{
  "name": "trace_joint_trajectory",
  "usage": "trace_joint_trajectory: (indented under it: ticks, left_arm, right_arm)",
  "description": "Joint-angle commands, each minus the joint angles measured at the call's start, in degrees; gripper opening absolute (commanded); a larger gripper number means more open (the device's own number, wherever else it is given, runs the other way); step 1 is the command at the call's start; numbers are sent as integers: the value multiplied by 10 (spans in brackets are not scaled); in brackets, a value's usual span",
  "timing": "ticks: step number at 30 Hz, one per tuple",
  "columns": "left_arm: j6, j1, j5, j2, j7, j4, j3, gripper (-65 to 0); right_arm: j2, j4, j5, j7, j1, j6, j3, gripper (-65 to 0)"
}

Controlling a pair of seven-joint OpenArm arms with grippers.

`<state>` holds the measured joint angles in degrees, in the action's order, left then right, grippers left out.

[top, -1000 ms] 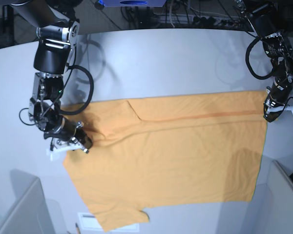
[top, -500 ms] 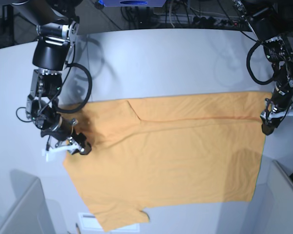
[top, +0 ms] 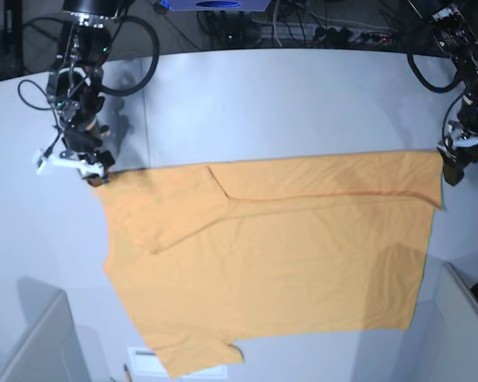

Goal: Fold the T-shirt properly
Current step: 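Adjust the right gripper's grip on the shirt's shoulder edge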

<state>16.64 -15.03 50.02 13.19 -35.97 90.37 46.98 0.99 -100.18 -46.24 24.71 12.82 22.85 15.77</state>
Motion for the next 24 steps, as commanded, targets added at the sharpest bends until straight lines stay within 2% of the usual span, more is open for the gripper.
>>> trace_joint_trajectory:
  ticks: [1,4,10,24]
  left_arm:
    - [24,-2,12,4,15,8,12,-109]
    - [53,-16,8,-19,17,-20,35,-109]
    - [52,-14,8,-20,18,-57,36,-109]
    - [50,61,7,-19,18,-175,34,-110]
  right_arm:
    - [5,-10,0,-15,-6,3,2,-422]
    - [3,3,0,-17,4,4,-1,-419]
    - [-8,87,0,-19,-25,2,3,-327]
    - [-7,115,0,-20,-64,1,0,-323]
